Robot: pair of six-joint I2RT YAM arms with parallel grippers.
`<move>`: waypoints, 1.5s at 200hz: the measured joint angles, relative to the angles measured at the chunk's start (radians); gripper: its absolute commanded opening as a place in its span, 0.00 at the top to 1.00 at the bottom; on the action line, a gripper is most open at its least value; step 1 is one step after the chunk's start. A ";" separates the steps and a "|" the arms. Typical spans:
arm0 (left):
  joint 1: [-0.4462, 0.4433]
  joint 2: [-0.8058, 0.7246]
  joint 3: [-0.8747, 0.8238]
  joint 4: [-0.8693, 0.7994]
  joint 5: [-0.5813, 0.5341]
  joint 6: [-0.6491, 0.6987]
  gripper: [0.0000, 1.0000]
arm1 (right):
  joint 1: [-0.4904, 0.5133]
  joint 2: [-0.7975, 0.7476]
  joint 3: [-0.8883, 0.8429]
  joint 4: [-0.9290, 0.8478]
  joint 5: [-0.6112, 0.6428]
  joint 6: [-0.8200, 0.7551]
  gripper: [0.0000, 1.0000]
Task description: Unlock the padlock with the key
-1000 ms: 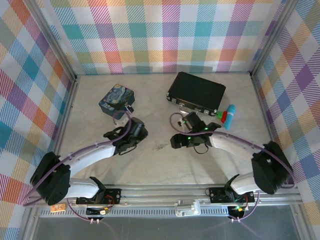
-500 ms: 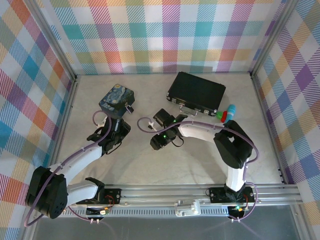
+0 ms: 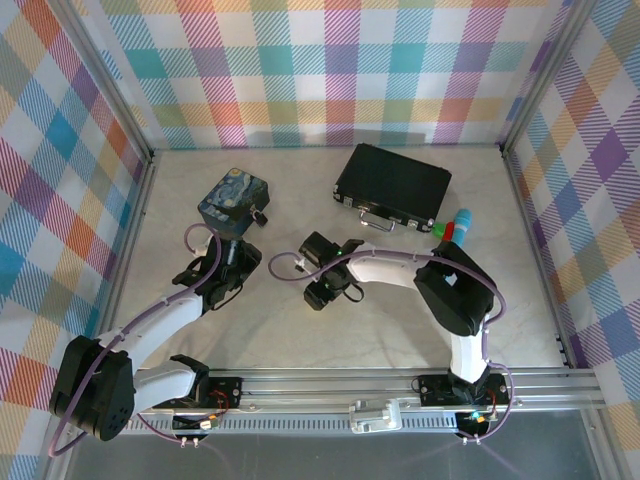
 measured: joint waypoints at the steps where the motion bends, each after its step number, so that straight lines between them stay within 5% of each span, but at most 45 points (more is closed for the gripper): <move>1: 0.000 0.000 0.000 0.000 0.000 0.000 0.45 | 0.002 0.000 0.000 0.000 0.004 0.001 0.44; 70: 0.003 -0.020 -0.012 0.000 -0.010 0.001 0.44 | 0.028 0.007 0.002 0.006 0.127 0.055 0.83; 111: 0.004 -0.040 -0.029 0.043 0.019 0.023 0.44 | -0.018 -0.016 -0.022 0.031 0.023 0.085 1.00; 168: -0.018 -0.036 -0.066 0.218 0.140 0.046 0.43 | -0.283 -0.143 -0.119 0.113 -0.399 0.095 1.00; 209: -0.111 0.047 -0.066 0.404 0.223 0.046 0.42 | -0.358 -0.200 -0.119 0.104 -0.628 0.039 1.00; 247: -0.171 0.122 -0.050 0.560 0.289 0.048 0.46 | -0.388 -0.256 -0.119 0.102 -0.758 0.027 1.00; 300: -0.196 0.163 -0.029 0.785 0.383 0.072 0.36 | -0.426 -0.336 -0.119 0.156 -0.816 0.139 1.00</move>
